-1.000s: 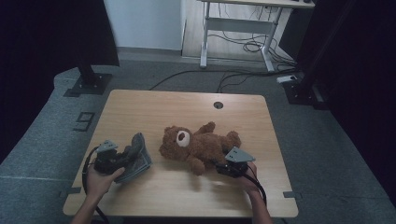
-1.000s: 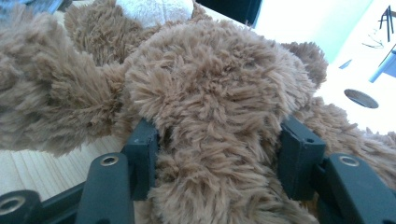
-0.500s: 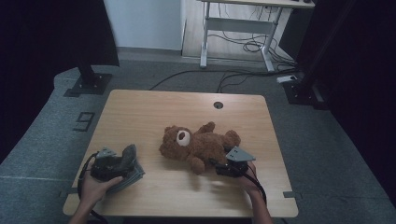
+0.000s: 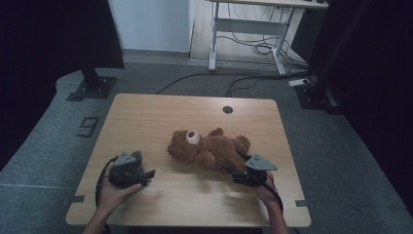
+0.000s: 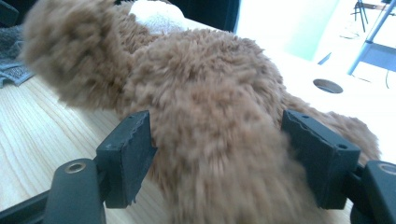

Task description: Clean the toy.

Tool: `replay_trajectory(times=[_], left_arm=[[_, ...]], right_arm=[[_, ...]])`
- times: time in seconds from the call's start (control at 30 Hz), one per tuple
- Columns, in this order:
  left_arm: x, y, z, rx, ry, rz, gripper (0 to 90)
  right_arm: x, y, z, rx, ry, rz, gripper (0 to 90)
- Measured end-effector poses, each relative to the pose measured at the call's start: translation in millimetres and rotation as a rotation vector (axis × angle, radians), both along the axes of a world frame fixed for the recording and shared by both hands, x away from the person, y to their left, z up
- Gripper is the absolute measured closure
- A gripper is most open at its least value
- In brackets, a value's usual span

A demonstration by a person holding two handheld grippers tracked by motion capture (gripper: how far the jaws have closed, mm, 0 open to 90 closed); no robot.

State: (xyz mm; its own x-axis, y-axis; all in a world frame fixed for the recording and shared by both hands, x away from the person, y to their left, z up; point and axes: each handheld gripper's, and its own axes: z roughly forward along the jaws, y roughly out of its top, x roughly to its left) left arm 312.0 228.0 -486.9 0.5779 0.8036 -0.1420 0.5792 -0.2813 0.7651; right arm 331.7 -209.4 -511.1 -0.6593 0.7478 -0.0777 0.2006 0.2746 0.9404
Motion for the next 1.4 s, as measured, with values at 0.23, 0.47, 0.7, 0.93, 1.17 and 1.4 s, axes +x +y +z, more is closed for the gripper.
replay_trajectory(times=[0.23,0.47,0.7,0.93,1.17,1.4], left_arm=[[7.7,-22.6,4.5,-0.04,-0.046,-0.062,25.1],[6.7,-42.0,4.2,-0.04,-0.1,-0.131,26.5],[-10.7,-52.4,4.2,-0.001,-0.159,-0.178,26.3],[-17.5,-45.3,3.4,-0.002,-0.153,-0.16,26.4],[-27.6,-39.3,-6.5,0.022,-0.147,-0.134,26.8],[-36.6,-40.1,-15.5,0.049,-0.121,-0.134,26.5]], right_arm=[[-7.8,-18.8,4.1,0.053,-0.007,-0.034,26.1],[-21.8,-25.8,9.5,0.088,-0.01,-0.017,25.8],[-39.8,-32.7,6.1,0.13,0.01,-0.022,25.7],[-55.9,-32.3,-1.4,0.12,0.04,-0.014,25.6],[-74.5,-39.5,-19.1,0.106,0.085,-0.015,24.9],[-80.1,-41.2,-37.7,0.081,0.15,-0.019,24.7]])
